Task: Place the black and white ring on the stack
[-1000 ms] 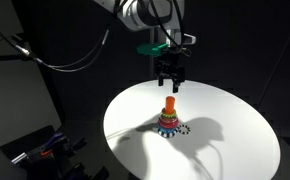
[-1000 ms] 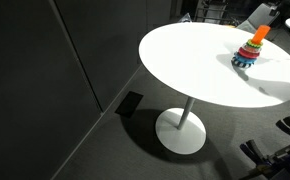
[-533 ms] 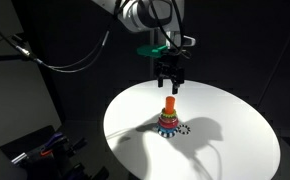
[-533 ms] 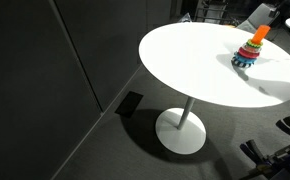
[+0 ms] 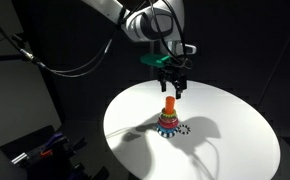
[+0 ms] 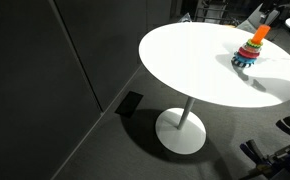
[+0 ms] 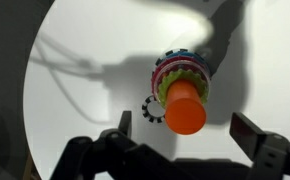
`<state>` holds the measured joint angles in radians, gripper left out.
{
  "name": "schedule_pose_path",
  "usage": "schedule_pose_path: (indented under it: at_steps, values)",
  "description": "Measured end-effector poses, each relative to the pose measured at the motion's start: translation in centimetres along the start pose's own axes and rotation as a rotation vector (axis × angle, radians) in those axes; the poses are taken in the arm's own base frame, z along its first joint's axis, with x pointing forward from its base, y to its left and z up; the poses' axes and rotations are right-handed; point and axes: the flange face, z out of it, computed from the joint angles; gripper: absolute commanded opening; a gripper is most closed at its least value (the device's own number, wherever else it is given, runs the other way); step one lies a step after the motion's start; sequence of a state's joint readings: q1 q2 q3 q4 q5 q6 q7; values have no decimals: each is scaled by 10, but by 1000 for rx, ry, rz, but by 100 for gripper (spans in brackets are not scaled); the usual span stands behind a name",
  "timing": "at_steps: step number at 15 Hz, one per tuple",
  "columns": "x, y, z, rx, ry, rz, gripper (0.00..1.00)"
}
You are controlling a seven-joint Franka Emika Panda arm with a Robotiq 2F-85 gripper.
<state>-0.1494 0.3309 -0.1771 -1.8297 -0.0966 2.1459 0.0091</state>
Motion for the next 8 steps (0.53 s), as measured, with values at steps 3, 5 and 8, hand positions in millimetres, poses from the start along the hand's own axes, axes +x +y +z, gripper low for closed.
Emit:
schedule_pose_path:
  at_steps: [3, 5, 8]
  values:
    - [5, -4, 8, 13, 24, 4, 100]
    - [7, -7, 12, 23, 32, 7, 100]
    - [8, -11, 22, 28, 24, 6, 100]
